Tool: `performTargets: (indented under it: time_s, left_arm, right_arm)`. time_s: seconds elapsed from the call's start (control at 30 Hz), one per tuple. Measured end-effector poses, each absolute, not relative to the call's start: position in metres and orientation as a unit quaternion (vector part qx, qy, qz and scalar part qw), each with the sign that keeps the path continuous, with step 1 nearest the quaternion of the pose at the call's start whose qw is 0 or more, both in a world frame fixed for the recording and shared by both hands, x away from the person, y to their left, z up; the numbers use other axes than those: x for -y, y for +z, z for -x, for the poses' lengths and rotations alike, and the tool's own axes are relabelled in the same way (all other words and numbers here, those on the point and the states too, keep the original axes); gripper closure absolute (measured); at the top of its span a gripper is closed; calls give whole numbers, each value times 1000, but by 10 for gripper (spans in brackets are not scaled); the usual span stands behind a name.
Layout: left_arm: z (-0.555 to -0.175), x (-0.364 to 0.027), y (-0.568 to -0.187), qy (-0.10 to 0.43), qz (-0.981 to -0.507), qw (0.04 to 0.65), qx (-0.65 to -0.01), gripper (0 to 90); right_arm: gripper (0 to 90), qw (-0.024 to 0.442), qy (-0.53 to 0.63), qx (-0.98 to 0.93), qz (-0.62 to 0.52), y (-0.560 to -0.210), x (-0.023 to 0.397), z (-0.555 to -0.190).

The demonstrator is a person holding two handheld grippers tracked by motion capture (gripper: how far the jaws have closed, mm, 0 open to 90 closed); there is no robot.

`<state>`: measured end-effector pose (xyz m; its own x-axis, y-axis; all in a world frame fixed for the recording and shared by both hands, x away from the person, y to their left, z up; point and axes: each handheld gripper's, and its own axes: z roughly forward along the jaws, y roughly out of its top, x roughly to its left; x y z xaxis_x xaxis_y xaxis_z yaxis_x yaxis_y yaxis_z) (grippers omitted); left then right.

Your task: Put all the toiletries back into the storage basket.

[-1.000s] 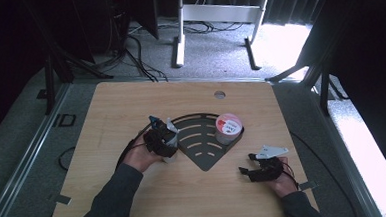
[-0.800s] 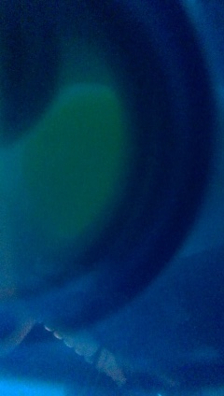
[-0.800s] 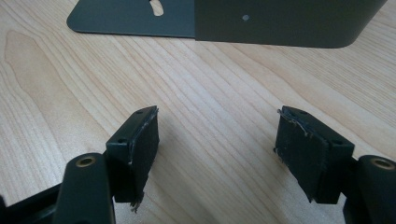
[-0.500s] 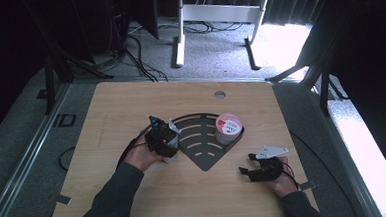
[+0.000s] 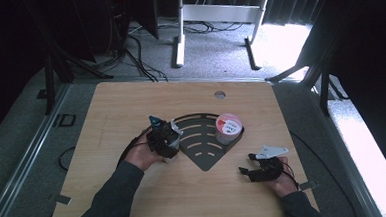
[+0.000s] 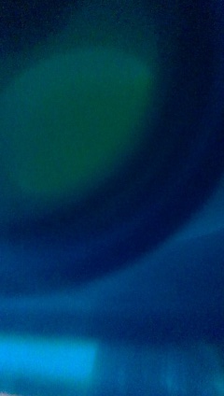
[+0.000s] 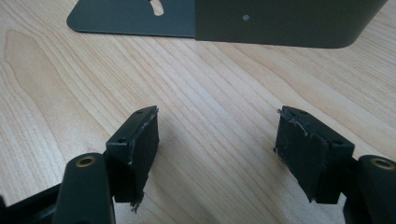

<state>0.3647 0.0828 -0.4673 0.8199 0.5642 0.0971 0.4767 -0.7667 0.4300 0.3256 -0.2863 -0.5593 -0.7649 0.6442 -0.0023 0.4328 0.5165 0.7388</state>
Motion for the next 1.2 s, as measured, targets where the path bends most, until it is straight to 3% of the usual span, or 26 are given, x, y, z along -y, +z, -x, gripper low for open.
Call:
performTargets:
  time_s: [0.43, 1.2]
  left_arm:
    - [-360, -80, -467, 116, -934, 195, -276, 550]
    - [-351, -66, -460, 73, -939, 223, -251, 549]
  right_arm:
    - [298, 139, 379, -859, -313, -559, 286, -326]
    - [297, 139, 379, -859, -314, -559, 286, -326]
